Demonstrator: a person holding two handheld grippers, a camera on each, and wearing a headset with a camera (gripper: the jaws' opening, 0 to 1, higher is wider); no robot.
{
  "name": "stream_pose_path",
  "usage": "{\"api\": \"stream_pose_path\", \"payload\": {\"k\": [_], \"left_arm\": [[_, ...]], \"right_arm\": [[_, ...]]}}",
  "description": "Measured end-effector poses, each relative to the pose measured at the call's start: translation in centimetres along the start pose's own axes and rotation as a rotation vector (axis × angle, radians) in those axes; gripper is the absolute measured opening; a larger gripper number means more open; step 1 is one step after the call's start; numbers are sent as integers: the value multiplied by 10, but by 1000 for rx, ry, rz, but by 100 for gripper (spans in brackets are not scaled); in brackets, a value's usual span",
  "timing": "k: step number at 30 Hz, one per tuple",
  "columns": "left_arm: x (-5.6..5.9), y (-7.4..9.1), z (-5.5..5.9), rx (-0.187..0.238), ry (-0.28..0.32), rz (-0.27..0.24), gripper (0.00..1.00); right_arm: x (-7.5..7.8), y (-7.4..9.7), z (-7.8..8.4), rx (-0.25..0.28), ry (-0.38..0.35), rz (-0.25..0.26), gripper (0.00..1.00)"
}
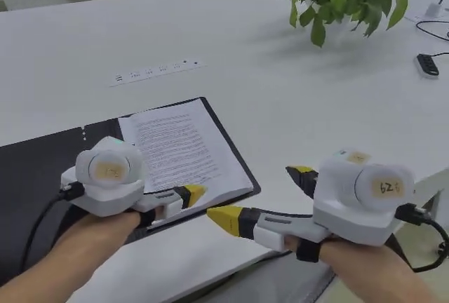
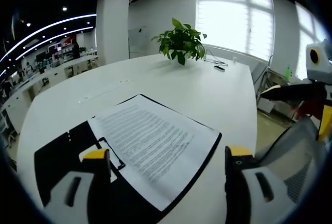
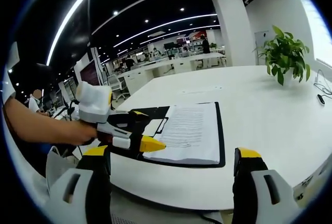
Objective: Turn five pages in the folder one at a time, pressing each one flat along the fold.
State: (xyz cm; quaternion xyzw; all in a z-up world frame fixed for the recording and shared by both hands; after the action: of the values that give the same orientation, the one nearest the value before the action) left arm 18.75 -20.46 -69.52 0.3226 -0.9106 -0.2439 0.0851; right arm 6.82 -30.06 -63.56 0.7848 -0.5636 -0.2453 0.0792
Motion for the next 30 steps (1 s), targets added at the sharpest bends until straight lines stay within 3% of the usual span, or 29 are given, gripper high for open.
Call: {"api": "stream_pose_path", "payload": {"k": [14,23,30], "left_arm": [[14,-48,-1,18,0,26,80],[27,-68,4,3,-7,26,75],[30,-80,8,-3,-1,9,71]], "right_arm": [[4,4,-6,26,-4,24,98],[9,5,-8,38,-16,42,98],[13,4,-5,32,-19,51,97]]}}
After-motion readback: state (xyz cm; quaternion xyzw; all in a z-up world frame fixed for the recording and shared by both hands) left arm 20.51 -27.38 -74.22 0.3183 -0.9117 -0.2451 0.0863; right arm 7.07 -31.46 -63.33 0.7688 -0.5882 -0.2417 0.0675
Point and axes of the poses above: the centre of the closed fingertips' face, and the gripper's own axes: y roughly backward along the fingers, x roughly to its right, z roughly out of its underside, the point moved 2 cm from there along y, roughly backward along the fingers, and after that the axes turned 4 degrees about -y, right-handed, at the moved point
